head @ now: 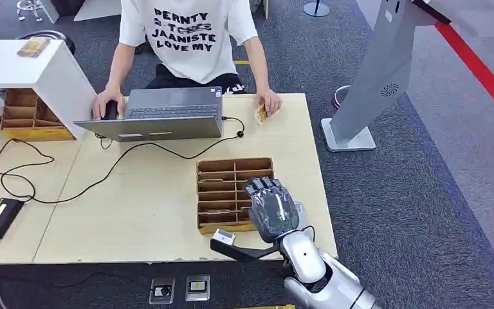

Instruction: Pass the card to the sensor for recognition and then transmit it.

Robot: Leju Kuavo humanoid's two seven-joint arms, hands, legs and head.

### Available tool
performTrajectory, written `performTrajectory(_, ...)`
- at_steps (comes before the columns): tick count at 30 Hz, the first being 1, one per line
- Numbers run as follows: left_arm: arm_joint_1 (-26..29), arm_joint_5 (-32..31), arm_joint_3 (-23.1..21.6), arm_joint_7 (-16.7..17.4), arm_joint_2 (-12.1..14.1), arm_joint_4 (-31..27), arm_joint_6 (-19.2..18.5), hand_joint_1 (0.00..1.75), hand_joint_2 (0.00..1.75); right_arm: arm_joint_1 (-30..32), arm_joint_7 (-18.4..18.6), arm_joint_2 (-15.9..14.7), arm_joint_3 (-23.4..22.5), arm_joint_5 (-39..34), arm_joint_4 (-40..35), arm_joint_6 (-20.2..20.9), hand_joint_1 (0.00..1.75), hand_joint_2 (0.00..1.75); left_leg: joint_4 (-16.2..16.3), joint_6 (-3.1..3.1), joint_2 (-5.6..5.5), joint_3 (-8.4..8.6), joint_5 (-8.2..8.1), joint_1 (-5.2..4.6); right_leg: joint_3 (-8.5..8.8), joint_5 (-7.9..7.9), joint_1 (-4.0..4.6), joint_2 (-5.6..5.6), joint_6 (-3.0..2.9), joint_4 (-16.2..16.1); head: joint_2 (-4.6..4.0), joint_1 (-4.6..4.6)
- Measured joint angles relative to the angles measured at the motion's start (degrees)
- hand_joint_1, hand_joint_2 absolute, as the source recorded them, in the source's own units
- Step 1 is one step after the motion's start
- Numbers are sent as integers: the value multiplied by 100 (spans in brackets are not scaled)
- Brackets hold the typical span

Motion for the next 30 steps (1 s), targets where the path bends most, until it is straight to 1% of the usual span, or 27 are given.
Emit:
performTrajectory(1,1,0,0,0,0,0,0,0,0,0,13,-7,-2,13,-2,0,70,175,0,0,0,0,0,0,0,0,0,0,0,0,0,-2)
performTrajectory(4,4,0,0,0,0,0,0,0,0,5,31,-28,-11,39,-26,2,77,175,0,0,0,0,0,0,0,0,0,1,0,0,2,-2)
performTrajectory(7,6,2,0,0,0,0,0,0,0,17,61,-55,-17,39,-55,15,77,175,0,0,0,1,0,0,0,0,0,1,0,0,2,-2)
performTrajectory(10,10,11,0,0,0,0,4,0,0,34,39,-63,-20,39,-57,26,82,175,0,0,0,1,0,0,0,0,0,1,0,0,0,-2)
performTrajectory(13,10,28,0,0,0,0,22,0,0,52,-31,-63,-22,37,-57,26,80,175,0,0,0,1,0,0,0,0,0,1,0,0,2,0)
performTrajectory(15,11,37,0,0,0,0,26,0,0,54,-57,-63,-22,37,-57,26,82,175,0,0,0,1,0,0,0,0,0,1,0,0,2,-2)
performTrajectory(16,11,39,0,0,0,0,26,0,0,55,-61,-63,-22,37,-57,26,77,175,0,0,0,1,0,0,0,0,0,1,0,0,0,-2)
performTrajectory(20,12,39,2,0,0,0,31,0,0,62,-70,-63,-22,33,-57,26,73,175,0,0,0,1,0,0,0,0,0,1,0,0,2,-2)
performTrajectory(26,12,39,2,0,0,0,28,0,0,83,-107,-61,-22,20,-57,31,73,175,0,0,0,1,0,0,0,0,0,1,0,0,0,-2)
performTrajectory(30,12,39,0,0,0,0,26,0,0,103,-112,-59,-20,-15,-57,50,77,175,0,0,0,1,0,0,0,0,0,1,0,0,0,-2)
